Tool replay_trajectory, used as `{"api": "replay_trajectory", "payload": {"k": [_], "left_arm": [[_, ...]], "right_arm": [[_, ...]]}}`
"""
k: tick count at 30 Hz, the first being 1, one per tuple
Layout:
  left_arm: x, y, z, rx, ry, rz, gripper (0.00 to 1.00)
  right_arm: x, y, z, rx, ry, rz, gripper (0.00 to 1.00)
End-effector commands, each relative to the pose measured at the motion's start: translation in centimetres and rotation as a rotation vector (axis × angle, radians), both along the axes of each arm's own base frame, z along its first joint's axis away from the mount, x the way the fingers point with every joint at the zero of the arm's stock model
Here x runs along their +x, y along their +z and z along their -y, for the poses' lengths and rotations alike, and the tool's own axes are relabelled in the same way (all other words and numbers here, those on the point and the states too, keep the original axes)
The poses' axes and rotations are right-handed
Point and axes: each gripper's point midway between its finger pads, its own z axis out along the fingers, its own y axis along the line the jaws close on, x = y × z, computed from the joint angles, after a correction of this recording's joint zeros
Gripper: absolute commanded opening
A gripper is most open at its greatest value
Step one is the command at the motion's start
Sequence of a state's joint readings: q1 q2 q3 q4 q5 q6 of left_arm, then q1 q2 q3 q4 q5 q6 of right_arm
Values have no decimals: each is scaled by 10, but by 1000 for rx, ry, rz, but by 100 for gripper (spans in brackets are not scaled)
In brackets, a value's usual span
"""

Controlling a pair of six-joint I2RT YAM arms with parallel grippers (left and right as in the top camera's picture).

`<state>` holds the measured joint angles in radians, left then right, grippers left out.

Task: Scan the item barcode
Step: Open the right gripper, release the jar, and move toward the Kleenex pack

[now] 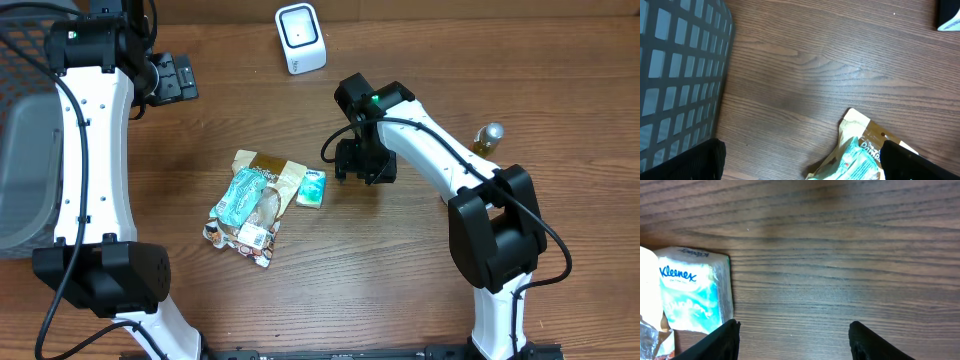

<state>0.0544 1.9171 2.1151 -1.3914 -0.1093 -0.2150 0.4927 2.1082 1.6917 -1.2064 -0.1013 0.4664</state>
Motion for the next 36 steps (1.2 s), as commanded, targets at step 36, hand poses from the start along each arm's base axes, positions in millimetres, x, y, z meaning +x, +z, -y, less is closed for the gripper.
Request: {"api": "replay_trajectory", "payload": {"k": [36], "left_arm": [[0, 11, -1, 0, 12, 31, 100]], "right_arm": [[5, 6, -5, 25, 7, 35, 86]]}}
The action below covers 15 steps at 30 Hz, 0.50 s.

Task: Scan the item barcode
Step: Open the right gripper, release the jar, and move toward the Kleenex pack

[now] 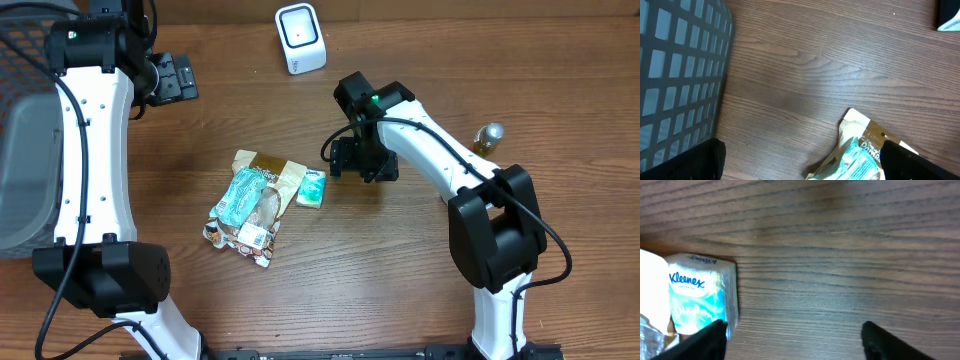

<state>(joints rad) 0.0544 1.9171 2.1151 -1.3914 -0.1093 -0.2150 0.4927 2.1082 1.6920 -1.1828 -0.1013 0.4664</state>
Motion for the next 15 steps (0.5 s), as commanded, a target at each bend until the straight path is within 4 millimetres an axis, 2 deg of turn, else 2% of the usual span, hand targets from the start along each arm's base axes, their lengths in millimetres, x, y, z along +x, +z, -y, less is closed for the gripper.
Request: {"api": "replay_trajectory", "payload": {"k": [1, 6, 9, 13, 15], "left_arm": [[0, 11, -1, 0, 12, 31, 100], [0, 11, -1, 0, 13, 31, 99], [0, 11, -1, 0, 12, 31, 100], [0, 11, 1, 0, 8, 31, 100], [0, 11, 1, 0, 8, 31, 100]], "right_arm": [[0, 6, -3, 14, 7, 15, 86], [1, 6, -5, 25, 1, 16, 89], [0, 5, -13, 71, 2, 10, 89], [0, 0, -18, 102, -8, 6, 84], [-1, -3, -18, 103, -27, 0, 78]]}}
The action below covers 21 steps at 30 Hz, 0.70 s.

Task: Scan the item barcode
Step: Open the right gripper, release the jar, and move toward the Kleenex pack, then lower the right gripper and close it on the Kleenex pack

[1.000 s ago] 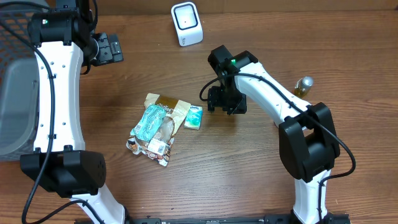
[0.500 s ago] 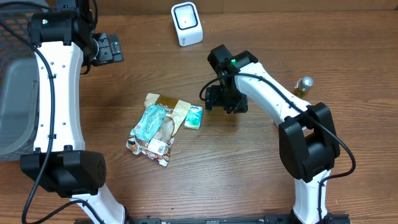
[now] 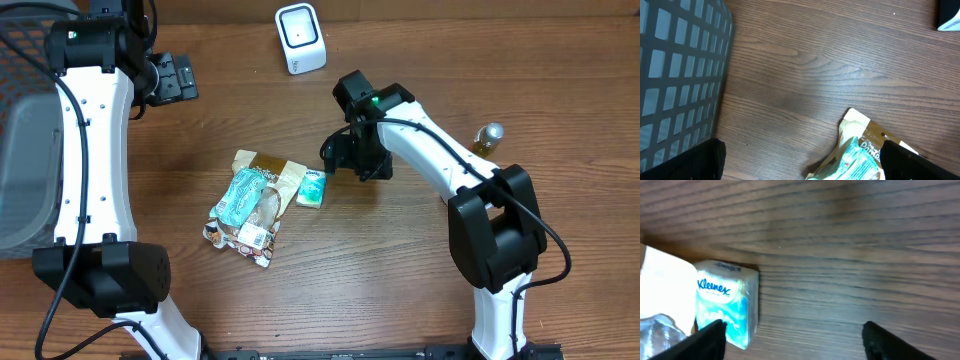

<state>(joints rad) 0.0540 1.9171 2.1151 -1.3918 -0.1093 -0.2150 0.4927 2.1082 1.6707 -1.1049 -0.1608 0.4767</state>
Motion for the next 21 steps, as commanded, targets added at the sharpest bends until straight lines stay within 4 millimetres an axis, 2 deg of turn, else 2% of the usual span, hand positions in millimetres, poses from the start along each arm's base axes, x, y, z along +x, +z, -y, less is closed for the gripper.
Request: {"api": "replay_trajectory", "payload": {"k": [1, 4, 5, 15, 18, 21], "left_arm": [[0, 11, 0, 0, 8, 31, 100], [0, 11, 0, -1, 9, 31, 99], [0, 11, 0, 0, 8, 31, 99], [0, 11, 0, -1, 8, 31, 100], [0, 11, 0, 0, 8, 31, 100], [0, 11, 0, 0, 8, 31, 100]], "right_arm": [[-9, -2, -5, 33, -17, -23, 74], [-13, -7, -16, 91, -6, -37, 55], [-14, -8, -18, 104, -3, -41, 53], [-25, -14, -47, 159, 61, -25, 46], [-25, -14, -58, 175, 83, 3, 40], [-24, -19, -57, 165, 53, 5, 37]]}}
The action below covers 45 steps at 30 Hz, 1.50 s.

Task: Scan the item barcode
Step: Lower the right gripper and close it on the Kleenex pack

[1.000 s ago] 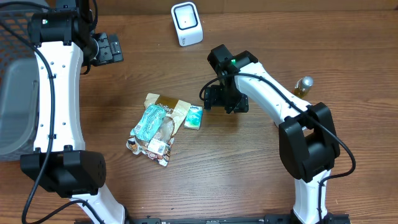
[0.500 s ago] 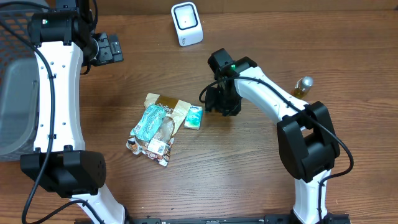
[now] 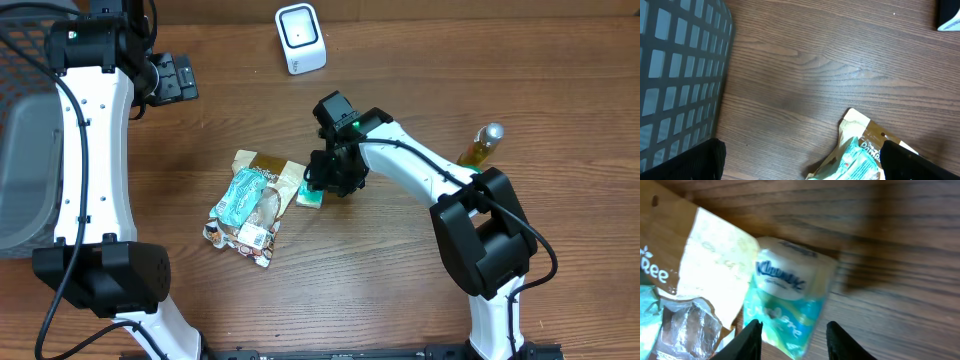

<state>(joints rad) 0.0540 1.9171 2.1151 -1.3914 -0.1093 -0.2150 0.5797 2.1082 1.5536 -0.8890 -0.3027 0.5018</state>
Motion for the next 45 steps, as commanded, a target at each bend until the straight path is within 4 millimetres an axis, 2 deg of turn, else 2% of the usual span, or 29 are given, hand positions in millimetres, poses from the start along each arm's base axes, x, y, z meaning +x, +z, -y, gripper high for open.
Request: {"api": "replay_trajectory", "payload": {"k": [1, 7, 11, 15, 17, 19, 21, 24, 28, 30, 33, 39, 42, 45], "left_arm": [[0, 11, 1, -1, 8, 31, 100], [0, 11, 1, 0, 7, 31, 100], [0, 11, 1, 0, 8, 31, 99], [0, 11, 1, -1, 8, 31, 100], [0, 11, 1, -1, 8, 31, 100], [0, 11, 1, 0, 8, 31, 100], [0, 11, 1, 0, 8, 31, 100], [0, 11, 1, 0, 8, 31, 100], [0, 11, 1, -1, 8, 31, 99], [0, 11, 1, -1, 8, 31, 100], [0, 11, 1, 0, 7, 31, 100], [0, 11, 1, 0, 7, 31, 99], [0, 11, 1, -1, 8, 31, 100], [0, 11, 1, -1, 8, 31, 99]], "right_arm": [[-2, -3, 5, -23, -55, -3, 36], [-6, -20, 11, -37, -100, -12, 35], [-6, -24, 11, -33, -125, -15, 28], [-4, -25, 10, -27, -126, -5, 27], [-3, -25, 14, -29, -133, -9, 15], [-2, -26, 23, -43, -153, -28, 16], [0, -28, 41, -64, -176, -56, 20], [1, -29, 67, -93, -193, -93, 21], [2, -29, 79, -97, -196, -106, 22], [3, -29, 79, -95, -192, -103, 24], [5, -25, 69, -36, -116, -82, 27], [12, -19, 67, -19, -112, -50, 28], [13, -10, 66, -6, -94, -27, 29], [16, 2, 65, 8, -95, 1, 36]]}}
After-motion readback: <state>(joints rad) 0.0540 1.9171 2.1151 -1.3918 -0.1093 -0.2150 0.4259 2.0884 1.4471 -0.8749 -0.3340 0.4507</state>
